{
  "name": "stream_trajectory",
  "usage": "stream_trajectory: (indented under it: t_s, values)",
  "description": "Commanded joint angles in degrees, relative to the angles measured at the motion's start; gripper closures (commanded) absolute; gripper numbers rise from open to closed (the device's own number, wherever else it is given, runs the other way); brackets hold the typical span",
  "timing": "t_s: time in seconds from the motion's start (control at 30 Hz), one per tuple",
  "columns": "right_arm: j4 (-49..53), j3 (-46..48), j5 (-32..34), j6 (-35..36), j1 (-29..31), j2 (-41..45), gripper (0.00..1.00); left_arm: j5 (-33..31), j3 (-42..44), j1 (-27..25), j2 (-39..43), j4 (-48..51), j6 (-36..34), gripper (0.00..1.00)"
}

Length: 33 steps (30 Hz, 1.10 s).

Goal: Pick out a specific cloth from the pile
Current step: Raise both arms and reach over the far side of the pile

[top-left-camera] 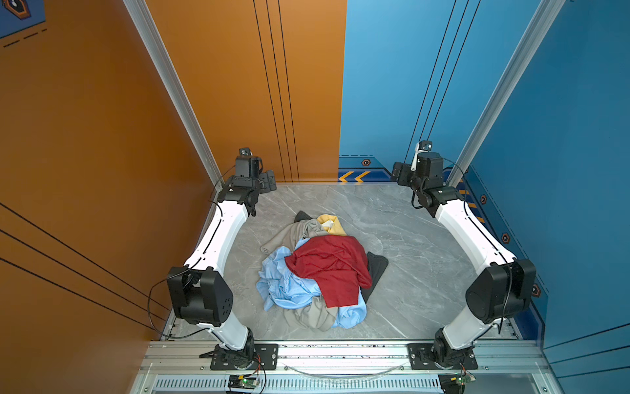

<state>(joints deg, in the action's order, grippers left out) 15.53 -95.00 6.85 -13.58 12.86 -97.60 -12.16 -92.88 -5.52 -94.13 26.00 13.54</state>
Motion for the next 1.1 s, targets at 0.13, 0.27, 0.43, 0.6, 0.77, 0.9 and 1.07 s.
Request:
stream_trajectory:
  t_s: [0.13, 0.27, 0.43, 0.6, 0.77, 0.9, 1.07]
  values:
    - [17.5, -13.18, -19.51, -1.68, 3.79, -8.91, 0.08, 16.69, -5.05, 0.76, -2.83, 13.69, 2.9, 0.02]
    - [21.78, -14.94, -24.92, -1.51, 5.37, -11.78, 0.15, 23.3, -4.14, 0.17, -3.43, 17.41, 3.72, 0.02]
    - [23.94, -15.58, -30.13, -1.36, 7.28, -15.04, 0.19, 26.94, -2.91, -1.51, -4.55, 21.71, 3.42, 0.02]
    - [24.99, -15.96, -31.96, -0.39, 9.44, -17.97, 0.23, 28.81, -0.17, -3.16, -5.18, 22.08, 3.6, 0.02]
    - [24.98, -17.24, -32.36, -0.37, 10.89, -20.83, 0.26, 27.77, 0.66, -5.11, -6.15, 22.49, 3.42, 0.02]
    - [25.73, -19.75, -32.25, -0.98, 11.72, -25.84, 0.28, 27.69, 0.77, -6.44, -6.81, 23.0, 3.07, 0.02]
    - [25.76, -20.42, -32.86, -1.12, 12.44, -29.63, 0.32, 27.54, 1.42, -7.63, -7.95, 23.22, 2.68, 0.01]
